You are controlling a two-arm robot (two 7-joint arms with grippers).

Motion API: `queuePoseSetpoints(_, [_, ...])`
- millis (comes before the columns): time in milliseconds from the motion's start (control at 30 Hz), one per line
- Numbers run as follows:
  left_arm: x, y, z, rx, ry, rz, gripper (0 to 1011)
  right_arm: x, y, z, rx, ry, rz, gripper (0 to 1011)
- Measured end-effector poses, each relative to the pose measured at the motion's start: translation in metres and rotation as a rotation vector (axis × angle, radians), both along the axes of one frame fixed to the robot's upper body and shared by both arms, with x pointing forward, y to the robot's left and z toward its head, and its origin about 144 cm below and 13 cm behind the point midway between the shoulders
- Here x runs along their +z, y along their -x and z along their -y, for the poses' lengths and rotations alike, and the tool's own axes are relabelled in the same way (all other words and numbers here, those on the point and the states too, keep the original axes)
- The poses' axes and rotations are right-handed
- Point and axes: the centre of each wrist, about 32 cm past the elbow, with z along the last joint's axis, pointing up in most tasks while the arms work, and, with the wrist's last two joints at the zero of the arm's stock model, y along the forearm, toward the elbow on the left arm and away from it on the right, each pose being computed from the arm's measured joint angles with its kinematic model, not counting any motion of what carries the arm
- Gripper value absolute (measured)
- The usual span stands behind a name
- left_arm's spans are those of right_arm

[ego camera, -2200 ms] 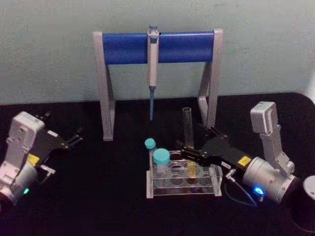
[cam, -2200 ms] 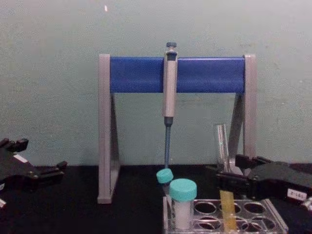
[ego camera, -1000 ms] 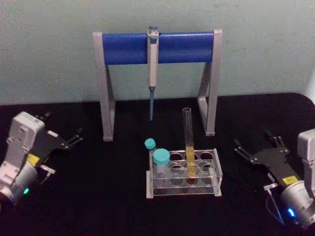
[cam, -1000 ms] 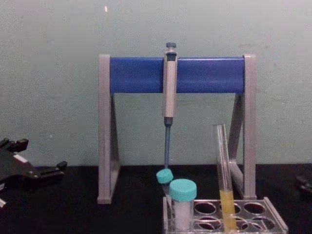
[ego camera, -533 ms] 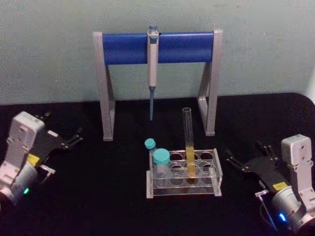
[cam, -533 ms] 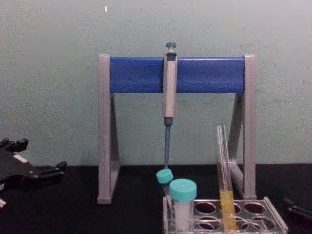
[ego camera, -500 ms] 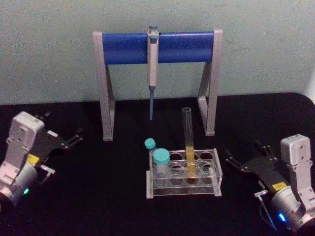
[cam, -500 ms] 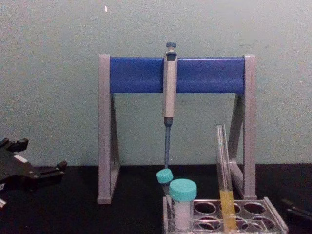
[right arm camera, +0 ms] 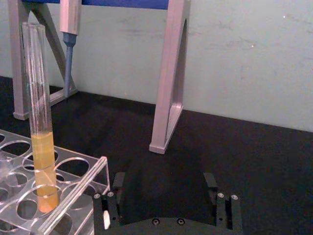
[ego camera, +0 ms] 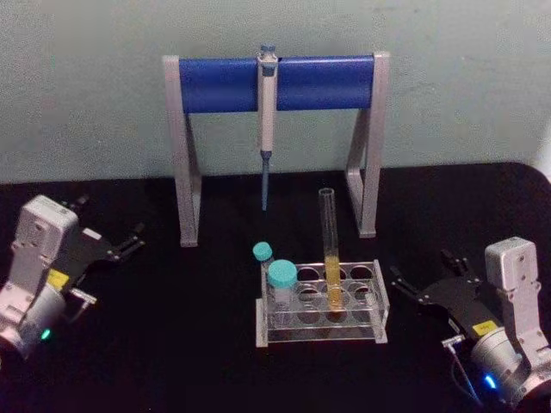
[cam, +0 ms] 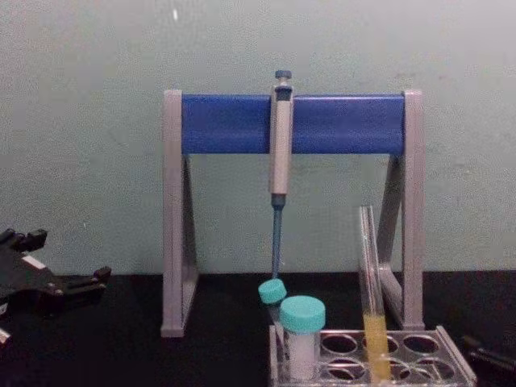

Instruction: Pick up the test tube from the test tube rack, shake it, then place it back into the test tube rack.

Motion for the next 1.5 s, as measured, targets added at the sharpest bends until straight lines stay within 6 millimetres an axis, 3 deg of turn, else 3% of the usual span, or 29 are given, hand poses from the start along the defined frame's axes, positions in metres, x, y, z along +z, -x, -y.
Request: queuePoseSetpoints(1500, [0.0000,0.0000,0.0000,0.000,0.000,0.000,1010,0.0008,0.0004,0.0003,-0.003,-0.002,0.005,1000])
